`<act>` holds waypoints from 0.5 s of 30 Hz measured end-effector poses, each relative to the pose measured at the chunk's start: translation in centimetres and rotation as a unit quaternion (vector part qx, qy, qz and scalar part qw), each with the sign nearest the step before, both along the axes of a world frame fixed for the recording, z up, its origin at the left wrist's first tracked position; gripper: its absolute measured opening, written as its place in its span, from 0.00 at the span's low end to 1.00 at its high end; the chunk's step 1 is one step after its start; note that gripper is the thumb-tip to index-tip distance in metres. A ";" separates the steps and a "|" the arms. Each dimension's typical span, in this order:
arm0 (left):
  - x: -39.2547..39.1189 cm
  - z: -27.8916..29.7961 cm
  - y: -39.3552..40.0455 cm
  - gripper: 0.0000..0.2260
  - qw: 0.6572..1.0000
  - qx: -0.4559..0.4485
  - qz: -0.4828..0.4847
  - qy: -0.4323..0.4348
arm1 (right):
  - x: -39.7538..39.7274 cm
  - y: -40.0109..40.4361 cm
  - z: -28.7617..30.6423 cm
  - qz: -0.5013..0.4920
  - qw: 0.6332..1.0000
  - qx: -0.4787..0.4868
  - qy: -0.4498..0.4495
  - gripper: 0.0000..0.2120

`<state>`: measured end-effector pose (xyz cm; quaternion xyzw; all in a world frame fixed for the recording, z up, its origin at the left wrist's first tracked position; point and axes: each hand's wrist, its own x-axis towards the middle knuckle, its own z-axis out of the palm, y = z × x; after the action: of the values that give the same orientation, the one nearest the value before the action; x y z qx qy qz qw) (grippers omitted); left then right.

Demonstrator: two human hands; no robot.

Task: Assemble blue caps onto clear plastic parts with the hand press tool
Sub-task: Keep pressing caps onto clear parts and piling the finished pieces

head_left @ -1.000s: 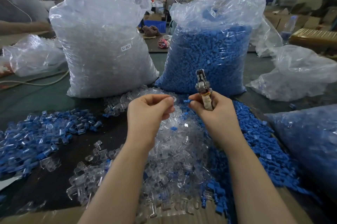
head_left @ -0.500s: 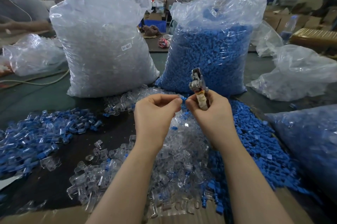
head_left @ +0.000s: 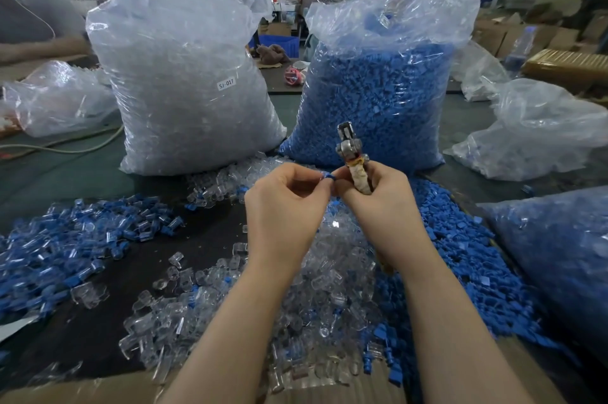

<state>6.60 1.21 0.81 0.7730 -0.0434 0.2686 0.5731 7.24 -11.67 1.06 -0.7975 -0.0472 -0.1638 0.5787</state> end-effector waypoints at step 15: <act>0.4 0.8 0.8 0.04 0.967 -0.230 -0.093 0.050 | -0.3 -0.8 0.1 0.096 0.990 -0.088 0.061 0.05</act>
<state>7.03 2.04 1.57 0.6254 -0.0238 0.1777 0.7595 6.91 -12.43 1.14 -0.8458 -0.1022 -0.0537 0.5208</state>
